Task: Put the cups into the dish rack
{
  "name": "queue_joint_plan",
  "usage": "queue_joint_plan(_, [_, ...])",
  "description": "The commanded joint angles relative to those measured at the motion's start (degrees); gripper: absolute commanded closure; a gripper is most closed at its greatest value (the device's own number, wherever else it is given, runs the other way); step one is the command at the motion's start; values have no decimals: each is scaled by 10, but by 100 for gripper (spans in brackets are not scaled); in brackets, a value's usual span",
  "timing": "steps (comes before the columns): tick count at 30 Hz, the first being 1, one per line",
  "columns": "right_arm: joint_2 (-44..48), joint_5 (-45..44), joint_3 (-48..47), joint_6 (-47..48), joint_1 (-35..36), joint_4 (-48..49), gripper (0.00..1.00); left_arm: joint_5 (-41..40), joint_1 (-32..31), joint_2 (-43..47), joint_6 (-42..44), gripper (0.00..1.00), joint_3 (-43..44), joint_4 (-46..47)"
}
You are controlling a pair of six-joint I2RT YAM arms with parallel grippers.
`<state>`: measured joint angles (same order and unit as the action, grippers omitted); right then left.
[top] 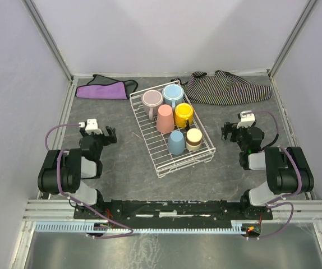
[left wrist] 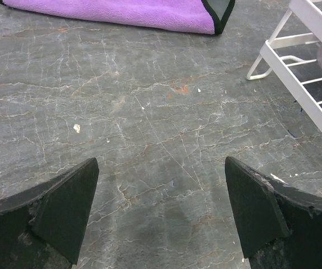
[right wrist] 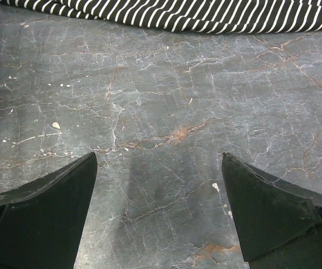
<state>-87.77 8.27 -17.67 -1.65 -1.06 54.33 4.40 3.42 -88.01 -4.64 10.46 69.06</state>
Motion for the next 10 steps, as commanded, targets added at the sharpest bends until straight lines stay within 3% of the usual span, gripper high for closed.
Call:
queue_joint_plan(1, [12,-6,-3,9,1,14,0,-15,-4,12,16,1,13,16])
queue_joint_plan(10, [10,-4,-4,10,0,16,0,-20,-5,11,17,1,15,12])
